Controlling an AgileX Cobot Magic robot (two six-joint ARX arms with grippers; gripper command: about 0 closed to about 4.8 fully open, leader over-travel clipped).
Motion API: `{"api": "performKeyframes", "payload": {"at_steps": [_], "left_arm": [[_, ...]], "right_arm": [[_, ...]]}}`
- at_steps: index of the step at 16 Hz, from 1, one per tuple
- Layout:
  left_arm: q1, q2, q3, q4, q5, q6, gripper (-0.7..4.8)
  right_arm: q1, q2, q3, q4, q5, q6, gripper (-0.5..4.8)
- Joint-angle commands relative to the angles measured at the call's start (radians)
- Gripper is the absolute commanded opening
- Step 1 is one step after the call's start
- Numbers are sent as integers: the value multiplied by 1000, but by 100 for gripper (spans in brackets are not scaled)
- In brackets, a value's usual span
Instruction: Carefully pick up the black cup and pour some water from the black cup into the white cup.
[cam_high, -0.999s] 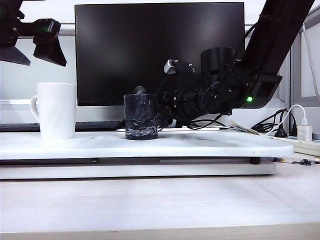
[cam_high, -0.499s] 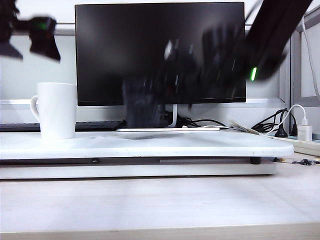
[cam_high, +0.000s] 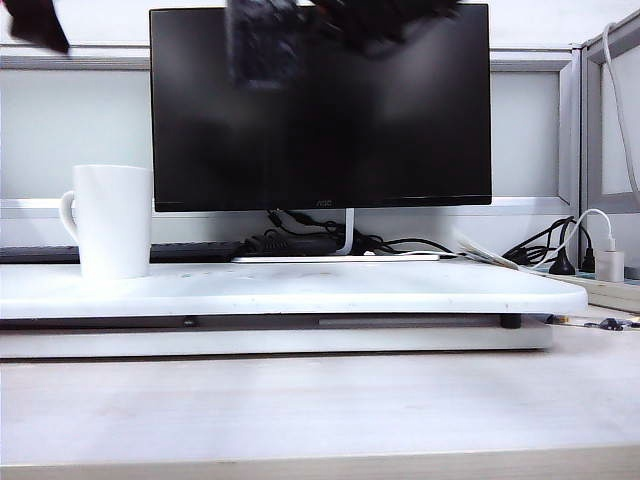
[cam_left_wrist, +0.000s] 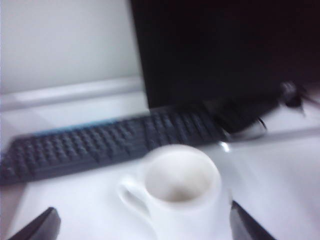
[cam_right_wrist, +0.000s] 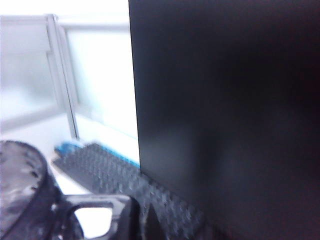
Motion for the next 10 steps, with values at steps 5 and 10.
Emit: {"api": "performKeyframes", "payload": {"at_steps": [5, 10], "left_arm": [[108, 203, 82, -42, 313, -26, 479], [108, 221, 81, -47, 354, -26, 479]], "right_arm": [[60, 309, 386, -165, 19, -8, -6], [74, 458, 547, -236, 72, -89, -6]]}}
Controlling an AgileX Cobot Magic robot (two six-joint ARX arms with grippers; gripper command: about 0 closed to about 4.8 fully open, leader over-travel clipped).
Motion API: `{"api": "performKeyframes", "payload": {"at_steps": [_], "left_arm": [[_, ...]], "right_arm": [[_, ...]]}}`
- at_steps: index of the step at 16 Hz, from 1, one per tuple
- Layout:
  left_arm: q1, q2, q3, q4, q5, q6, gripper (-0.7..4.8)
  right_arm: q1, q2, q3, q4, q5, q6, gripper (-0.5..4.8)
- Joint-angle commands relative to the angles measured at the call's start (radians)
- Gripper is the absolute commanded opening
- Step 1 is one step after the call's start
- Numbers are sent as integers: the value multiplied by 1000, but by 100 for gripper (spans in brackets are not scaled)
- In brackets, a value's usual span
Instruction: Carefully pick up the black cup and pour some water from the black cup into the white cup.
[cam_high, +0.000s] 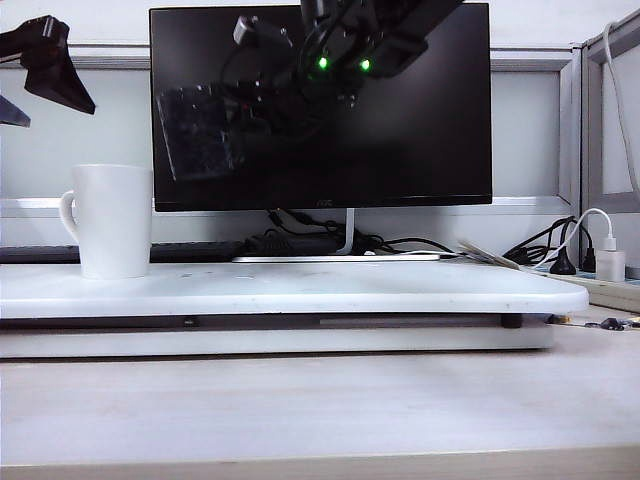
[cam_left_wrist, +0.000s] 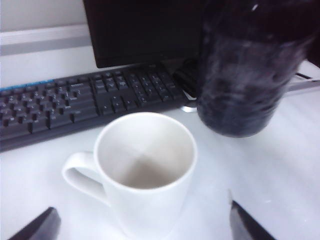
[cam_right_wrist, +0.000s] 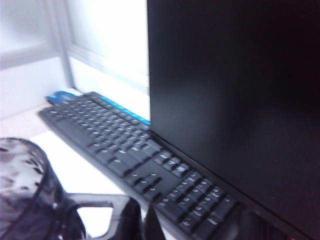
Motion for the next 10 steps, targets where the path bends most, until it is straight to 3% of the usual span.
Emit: {"api": "performKeyframes", "payload": {"at_steps": [1, 10], "left_arm": [[-1, 0, 2, -3, 34, -3, 479], [-58, 16, 2, -60, 34, 4, 479]], "right_arm": [[-1, 0, 21, 27, 28, -40, -6], [47, 0, 93, -34, 117, -255, -6]]}}
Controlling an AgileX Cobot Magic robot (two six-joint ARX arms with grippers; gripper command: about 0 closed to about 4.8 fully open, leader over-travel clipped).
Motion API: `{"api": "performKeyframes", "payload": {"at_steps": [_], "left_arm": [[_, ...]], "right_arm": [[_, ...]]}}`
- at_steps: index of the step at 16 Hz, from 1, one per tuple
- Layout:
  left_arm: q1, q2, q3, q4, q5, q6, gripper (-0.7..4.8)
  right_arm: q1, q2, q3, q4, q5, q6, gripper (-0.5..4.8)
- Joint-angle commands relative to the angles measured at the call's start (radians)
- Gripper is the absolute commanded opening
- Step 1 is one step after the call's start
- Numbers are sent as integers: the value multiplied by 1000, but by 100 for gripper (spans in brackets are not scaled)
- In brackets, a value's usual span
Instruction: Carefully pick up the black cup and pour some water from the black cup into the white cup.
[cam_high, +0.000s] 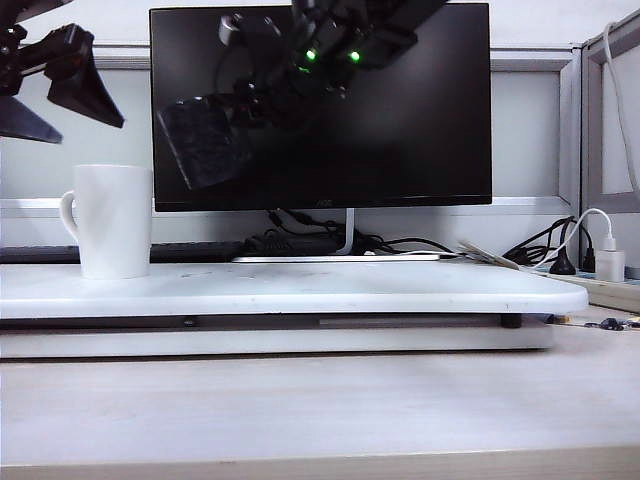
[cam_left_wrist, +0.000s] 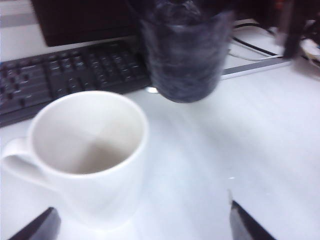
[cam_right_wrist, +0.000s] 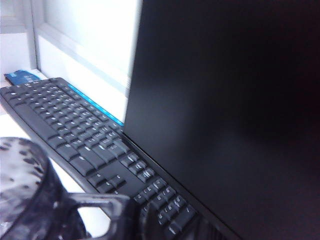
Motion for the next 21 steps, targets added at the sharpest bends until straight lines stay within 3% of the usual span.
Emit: {"api": "performKeyframes", "payload": {"at_steps": [1, 3, 5, 21], "left_arm": [[2, -2, 2, -10, 0, 0, 479], [2, -2, 2, -10, 0, 0, 479], [2, -3, 2, -10, 0, -11, 479], [3, -3, 2, -33, -3, -6, 479]], "right_arm": [[26, -13, 33, 14, 14, -55, -6], [36, -13, 34, 8, 37, -108, -6], [54, -13, 34, -1, 139, -218, -6], [111, -13, 34, 82, 238, -520, -6]]}}
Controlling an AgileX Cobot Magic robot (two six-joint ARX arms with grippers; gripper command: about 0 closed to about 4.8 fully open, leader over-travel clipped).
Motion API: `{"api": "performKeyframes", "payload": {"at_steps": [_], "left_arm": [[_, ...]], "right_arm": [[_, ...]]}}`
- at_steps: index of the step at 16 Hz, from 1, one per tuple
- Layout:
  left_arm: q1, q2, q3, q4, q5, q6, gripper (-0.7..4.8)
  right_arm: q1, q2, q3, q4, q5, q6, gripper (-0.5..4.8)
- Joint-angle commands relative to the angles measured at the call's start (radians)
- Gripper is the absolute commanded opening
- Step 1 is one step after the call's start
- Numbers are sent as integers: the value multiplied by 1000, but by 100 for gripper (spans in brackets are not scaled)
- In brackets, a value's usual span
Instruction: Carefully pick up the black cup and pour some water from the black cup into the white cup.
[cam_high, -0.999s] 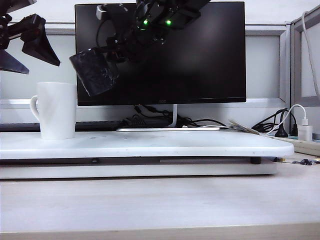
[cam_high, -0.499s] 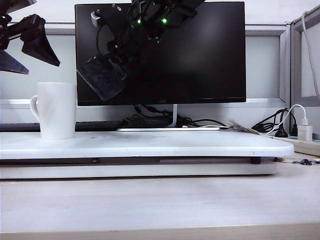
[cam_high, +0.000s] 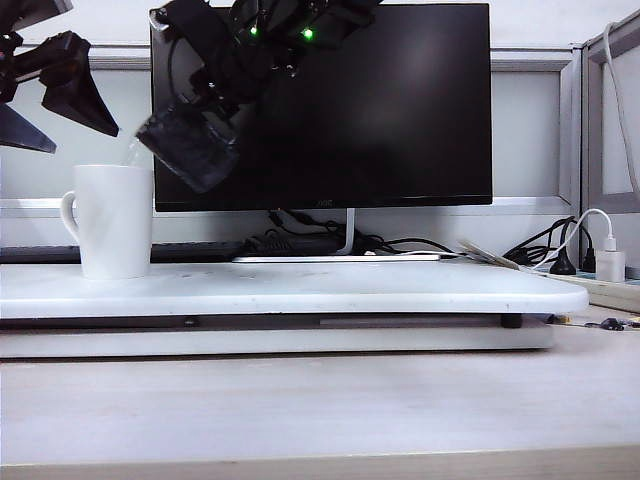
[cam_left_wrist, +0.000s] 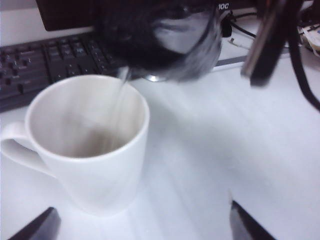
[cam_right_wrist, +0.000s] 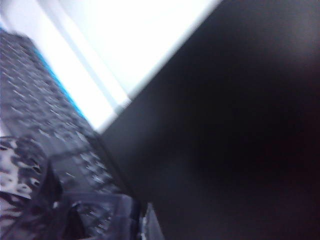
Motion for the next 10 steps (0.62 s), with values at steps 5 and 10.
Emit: {"api": "performKeyframes", "payload": {"at_steps": [5, 10], "left_arm": [[2, -3, 2, 6, 2, -3, 479], [2, -2, 2, 6, 2, -3, 479]], "right_arm": [[5, -15, 11, 70, 20, -133, -6], [10, -15, 11, 76, 21, -200, -6]]}}
